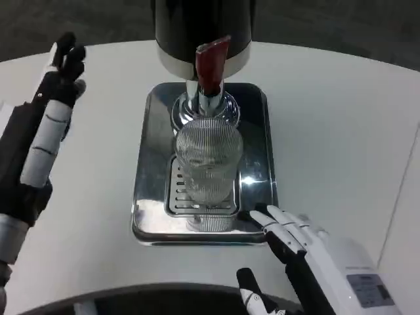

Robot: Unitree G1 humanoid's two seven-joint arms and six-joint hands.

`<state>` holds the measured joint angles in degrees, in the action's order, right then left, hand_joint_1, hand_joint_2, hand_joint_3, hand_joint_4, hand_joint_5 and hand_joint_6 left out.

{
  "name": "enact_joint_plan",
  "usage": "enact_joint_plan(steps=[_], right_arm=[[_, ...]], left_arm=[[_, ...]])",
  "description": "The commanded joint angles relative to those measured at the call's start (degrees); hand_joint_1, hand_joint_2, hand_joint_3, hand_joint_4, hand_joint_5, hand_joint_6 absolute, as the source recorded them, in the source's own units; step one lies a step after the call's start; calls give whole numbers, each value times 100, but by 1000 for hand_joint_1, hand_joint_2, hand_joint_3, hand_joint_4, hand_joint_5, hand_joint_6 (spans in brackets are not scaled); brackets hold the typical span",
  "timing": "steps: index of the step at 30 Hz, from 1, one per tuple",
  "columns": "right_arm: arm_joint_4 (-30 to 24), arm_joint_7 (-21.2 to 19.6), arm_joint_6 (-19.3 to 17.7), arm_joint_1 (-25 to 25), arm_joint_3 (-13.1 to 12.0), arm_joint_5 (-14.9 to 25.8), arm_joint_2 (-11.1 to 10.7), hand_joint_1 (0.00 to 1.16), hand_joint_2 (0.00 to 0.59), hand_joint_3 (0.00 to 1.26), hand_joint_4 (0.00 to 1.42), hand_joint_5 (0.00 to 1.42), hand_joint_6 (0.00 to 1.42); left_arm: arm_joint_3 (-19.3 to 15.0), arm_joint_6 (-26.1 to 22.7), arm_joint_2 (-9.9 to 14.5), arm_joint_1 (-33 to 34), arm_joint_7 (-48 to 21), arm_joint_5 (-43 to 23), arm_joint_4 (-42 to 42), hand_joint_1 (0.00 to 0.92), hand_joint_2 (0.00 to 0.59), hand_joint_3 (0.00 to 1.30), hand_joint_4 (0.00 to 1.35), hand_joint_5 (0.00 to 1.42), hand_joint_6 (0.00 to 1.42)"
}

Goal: Grasp the cup under the faucet to collect the drink, then remove the cup.

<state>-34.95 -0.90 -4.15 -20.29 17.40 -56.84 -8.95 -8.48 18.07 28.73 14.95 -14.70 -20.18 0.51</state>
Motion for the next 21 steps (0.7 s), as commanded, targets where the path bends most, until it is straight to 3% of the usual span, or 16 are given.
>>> enact_joint_plan(steps=[1, 8, 21], right_arm=[[-11, -80, 80, -89, 35, -54, 64, 416, 506, 197, 109, 133, 164], [-219, 1, 191, -163, 44, -193, 112, 413, 510, 197, 109, 133, 168], [-584, -17, 414, -391, 105, -509, 323, 400, 516, 197, 115, 135, 188]], left_arm=[[-274, -521, 126, 160, -639, -694, -600, 0, 271, 0, 0, 0, 0], [-426, -1070, 130, 908, -1327, -1197, -680, 0, 256, 0, 0, 0, 0], [-27, -733, 100, 2067, -2225, -354, 19, 0, 201, 0, 0, 27, 11]])
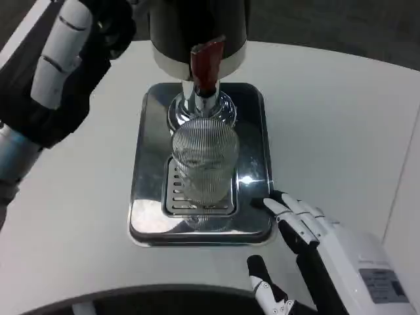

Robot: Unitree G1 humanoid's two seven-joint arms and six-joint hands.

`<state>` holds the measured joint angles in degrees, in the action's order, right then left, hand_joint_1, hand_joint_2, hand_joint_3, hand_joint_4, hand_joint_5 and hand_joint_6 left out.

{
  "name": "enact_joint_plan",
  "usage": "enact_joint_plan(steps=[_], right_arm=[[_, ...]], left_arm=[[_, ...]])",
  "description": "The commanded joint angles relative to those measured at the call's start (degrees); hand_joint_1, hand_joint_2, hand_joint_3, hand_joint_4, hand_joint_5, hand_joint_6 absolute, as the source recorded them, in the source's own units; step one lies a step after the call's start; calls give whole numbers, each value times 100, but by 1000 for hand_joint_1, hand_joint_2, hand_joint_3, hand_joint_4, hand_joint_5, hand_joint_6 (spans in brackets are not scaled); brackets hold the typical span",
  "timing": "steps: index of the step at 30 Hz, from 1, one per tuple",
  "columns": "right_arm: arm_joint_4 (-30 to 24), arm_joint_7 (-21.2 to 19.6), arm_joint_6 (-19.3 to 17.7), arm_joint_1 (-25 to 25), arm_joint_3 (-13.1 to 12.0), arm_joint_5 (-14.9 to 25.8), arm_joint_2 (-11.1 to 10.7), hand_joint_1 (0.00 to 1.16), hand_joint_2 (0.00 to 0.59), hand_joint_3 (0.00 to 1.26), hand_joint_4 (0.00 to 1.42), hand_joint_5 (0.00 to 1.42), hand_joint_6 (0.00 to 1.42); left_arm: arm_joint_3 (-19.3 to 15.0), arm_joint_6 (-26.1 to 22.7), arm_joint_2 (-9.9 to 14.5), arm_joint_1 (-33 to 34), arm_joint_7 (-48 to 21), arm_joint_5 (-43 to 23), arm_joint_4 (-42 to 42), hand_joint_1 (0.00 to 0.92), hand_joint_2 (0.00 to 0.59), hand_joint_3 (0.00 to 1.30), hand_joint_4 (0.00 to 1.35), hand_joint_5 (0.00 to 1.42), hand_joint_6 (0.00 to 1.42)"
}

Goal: Grasp the cup under the faucet to collect the drink, then remove the cup.

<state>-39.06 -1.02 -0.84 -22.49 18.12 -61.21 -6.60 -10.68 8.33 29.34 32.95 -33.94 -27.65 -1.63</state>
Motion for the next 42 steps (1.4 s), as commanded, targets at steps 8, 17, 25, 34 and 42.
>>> enact_joint_plan(steps=[8, 17, 25, 34, 42], right_arm=[[-343, 37, 191, -207, 58, -256, 257, 407, 507, 197, 119, 147, 198], [-425, 96, 281, -144, 55, -365, 389, 412, 506, 205, 119, 154, 222], [-417, 106, 267, -188, 95, -370, 467, 415, 506, 206, 122, 158, 239], [-342, 145, 386, -134, 151, -376, 608, 413, 494, 198, 120, 159, 259], [-124, 414, 887, 101, 95, 112, 907, 417, 412, 92, 56, 71, 211]], left_arm=[[526, 443, -125, 560, -699, 754, 708, 0, 182, 0, 0, 64, 31], [766, 579, -219, 542, -915, 976, 572, 0, 177, 0, 0, 83, 49], [906, 980, 91, 391, -1191, 1412, 277, 0, 175, 0, 0, 91, 55], [1012, 1445, 524, 156, -1183, 2025, 19, 0, 173, 0, 0, 92, 54], [1020, 1775, 742, 8, -1082, 2309, -135, 0, 172, 0, 0, 93, 55]])
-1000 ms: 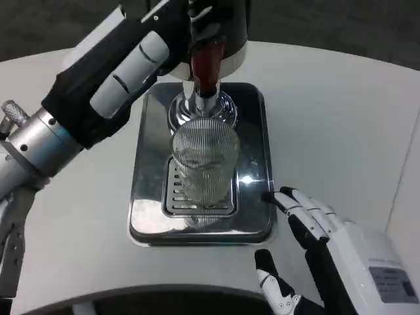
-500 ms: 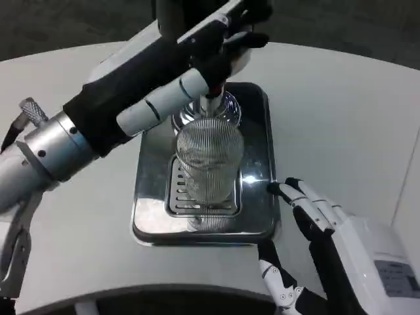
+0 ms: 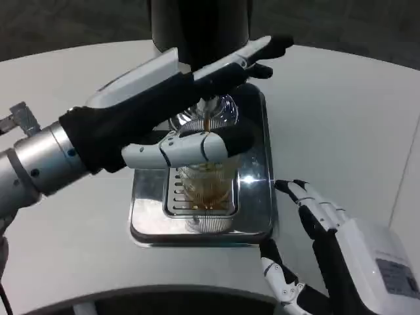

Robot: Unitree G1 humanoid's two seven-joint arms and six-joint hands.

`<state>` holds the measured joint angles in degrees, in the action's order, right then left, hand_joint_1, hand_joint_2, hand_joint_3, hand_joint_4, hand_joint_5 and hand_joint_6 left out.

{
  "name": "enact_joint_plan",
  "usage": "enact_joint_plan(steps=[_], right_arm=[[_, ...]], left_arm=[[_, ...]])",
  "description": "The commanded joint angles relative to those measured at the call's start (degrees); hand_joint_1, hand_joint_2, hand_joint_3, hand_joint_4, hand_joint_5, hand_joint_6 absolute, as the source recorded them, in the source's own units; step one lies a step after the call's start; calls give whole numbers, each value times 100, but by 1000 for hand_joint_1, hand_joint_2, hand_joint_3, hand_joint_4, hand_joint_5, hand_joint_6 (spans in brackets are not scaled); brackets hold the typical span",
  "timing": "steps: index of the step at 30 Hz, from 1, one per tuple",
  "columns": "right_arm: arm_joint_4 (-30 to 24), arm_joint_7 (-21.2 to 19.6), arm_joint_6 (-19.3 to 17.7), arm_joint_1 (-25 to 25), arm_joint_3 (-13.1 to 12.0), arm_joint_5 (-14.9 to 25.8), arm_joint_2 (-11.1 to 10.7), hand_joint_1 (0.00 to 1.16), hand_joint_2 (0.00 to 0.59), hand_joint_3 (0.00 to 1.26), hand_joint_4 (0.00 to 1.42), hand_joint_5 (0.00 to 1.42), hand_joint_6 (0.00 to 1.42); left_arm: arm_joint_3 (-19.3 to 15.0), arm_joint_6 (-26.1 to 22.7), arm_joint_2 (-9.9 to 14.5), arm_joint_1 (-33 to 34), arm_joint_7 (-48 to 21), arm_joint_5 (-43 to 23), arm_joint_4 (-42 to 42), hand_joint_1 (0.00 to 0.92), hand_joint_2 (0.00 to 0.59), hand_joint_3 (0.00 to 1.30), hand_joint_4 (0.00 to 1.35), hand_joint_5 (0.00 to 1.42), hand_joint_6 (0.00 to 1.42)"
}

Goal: Grasp the cup under the faucet to collect the drink, then remove the cup.

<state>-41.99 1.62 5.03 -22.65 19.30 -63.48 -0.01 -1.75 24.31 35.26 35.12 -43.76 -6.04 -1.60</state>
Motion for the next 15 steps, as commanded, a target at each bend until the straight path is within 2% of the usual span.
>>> enact_joint_plan(steps=[1, 3, 6, 8, 15], right_arm=[[204, 171, 379, 168, -48, 451, 276, 432, 381, 65, 46, 56, 203], [304, 225, 543, 322, -139, 715, 310, 458, 336, 23, 4, 14, 175], [540, 206, 700, 580, -322, 1138, 335, 487, 301, 4, 0, 0, 148], [773, 95, 680, 815, -444, 1403, 321, 520, 258, 0, 0, 0, 119], [1409, -314, 439, 1409, -610, 1942, 186, 576, 225, 0, 0, 0, 98]], left_arm=[[132, 167, 158, -233, -91, 133, -166, 0, 172, 0, 0, 93, 55], [132, 141, 175, -275, -56, 125, -230, 0, 172, 0, 0, 93, 55], [112, 60, 205, -355, 31, 155, -386, 0, 173, 0, 0, 93, 55], [108, 0, 217, -405, 82, 169, -490, 0, 175, 0, 0, 93, 55], [71, -245, 285, -518, 277, 273, -829, 0, 176, 0, 0, 93, 56]])
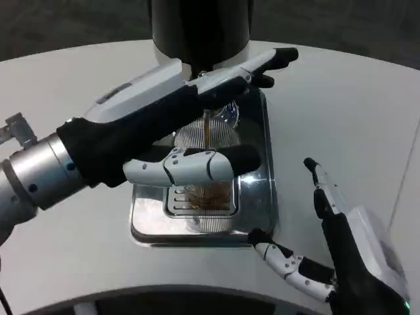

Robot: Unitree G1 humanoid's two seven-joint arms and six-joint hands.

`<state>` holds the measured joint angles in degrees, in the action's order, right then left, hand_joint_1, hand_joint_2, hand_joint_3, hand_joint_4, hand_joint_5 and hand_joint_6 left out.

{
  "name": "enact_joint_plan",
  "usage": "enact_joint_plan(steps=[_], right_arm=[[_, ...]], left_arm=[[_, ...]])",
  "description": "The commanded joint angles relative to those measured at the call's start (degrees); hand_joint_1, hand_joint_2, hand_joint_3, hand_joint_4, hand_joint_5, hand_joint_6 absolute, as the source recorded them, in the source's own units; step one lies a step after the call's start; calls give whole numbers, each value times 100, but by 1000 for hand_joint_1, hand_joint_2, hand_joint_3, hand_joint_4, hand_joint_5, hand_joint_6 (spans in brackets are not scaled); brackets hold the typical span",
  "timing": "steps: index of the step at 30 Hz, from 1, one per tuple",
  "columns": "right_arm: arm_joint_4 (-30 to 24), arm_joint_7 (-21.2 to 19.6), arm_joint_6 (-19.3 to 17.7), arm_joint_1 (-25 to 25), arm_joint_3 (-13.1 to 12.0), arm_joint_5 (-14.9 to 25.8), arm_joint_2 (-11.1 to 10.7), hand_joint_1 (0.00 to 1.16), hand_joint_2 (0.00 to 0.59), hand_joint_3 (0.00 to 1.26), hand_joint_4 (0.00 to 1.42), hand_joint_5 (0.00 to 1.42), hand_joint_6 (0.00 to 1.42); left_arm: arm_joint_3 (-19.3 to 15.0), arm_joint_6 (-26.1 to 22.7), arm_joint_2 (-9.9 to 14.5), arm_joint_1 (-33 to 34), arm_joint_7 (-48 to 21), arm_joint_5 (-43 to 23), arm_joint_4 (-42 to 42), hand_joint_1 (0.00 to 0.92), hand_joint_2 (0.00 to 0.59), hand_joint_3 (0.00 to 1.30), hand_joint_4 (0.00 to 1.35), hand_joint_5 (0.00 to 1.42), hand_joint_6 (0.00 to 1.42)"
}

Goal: Grasp the cup under the faucet to collect the drink, then remove the cup.

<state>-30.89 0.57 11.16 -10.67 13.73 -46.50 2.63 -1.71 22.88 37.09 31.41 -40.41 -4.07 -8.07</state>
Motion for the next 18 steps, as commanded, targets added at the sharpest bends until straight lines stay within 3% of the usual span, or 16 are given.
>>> enact_joint_plan(steps=[1, 18], right_arm=[[403, -249, -216, 308, -51, 312, -106, 578, 225, 0, 0, 0, 98], [1697, -562, -335, 1522, 149, 786, -146, 611, 208, 0, 0, 0, 41]], left_arm=[[68, -123, 115, -159, -55, 79, -196, 0, 176, 0, 0, 93, 56], [-98, -272, 256, -498, 65, 40, -480, 0, 177, 0, 0, 93, 56]])
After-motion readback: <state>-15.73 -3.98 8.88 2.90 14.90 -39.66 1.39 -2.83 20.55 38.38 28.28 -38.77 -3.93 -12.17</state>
